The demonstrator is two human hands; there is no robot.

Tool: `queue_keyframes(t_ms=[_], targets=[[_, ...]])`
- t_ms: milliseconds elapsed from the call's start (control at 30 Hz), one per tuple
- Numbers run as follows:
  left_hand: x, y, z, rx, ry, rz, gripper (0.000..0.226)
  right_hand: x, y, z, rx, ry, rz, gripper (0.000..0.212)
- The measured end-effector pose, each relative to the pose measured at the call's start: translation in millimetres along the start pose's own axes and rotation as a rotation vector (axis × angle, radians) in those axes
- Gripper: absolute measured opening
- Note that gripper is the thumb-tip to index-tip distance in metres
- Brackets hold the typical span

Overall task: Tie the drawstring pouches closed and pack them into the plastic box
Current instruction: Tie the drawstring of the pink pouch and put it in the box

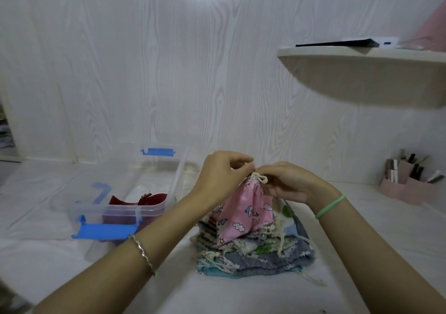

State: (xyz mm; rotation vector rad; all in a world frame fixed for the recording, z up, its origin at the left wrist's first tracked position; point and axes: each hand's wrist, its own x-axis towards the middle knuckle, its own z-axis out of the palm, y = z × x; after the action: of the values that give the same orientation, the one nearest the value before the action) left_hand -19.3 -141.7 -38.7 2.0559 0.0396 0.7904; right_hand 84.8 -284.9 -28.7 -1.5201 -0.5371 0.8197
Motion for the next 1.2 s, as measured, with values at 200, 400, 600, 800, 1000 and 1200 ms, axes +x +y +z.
queue_keyframes(t_ms=[200,400,600,800,1000,1200], targets=[[6,-3,-3,0.077,-0.181,0.084,0.027,-10,-11,5,-0.346,0.072,-0.092,0.009],[10,-6,-8,0.05,-0.203,0.053,0.024,-21,-14,4,-0.525,0.141,-0.207,0.012],[12,-6,-11,-0.075,-0.263,-0.102,0.029,-24,-13,11,-0.627,0.23,-0.349,0.006],[17,-2,-13,-0.142,-0.242,-0.205,0.031,-22,-11,16,-0.765,0.319,-0.454,0.009],[19,1,-16,-0.242,-0.28,-0.317,0.035,-18,-6,21,-0.828,0.393,-0.552,0.014],[21,5,-25,-0.21,-0.37,-0.287,0.046,-16,-1,22,-0.802,0.391,-0.587,0.015]])
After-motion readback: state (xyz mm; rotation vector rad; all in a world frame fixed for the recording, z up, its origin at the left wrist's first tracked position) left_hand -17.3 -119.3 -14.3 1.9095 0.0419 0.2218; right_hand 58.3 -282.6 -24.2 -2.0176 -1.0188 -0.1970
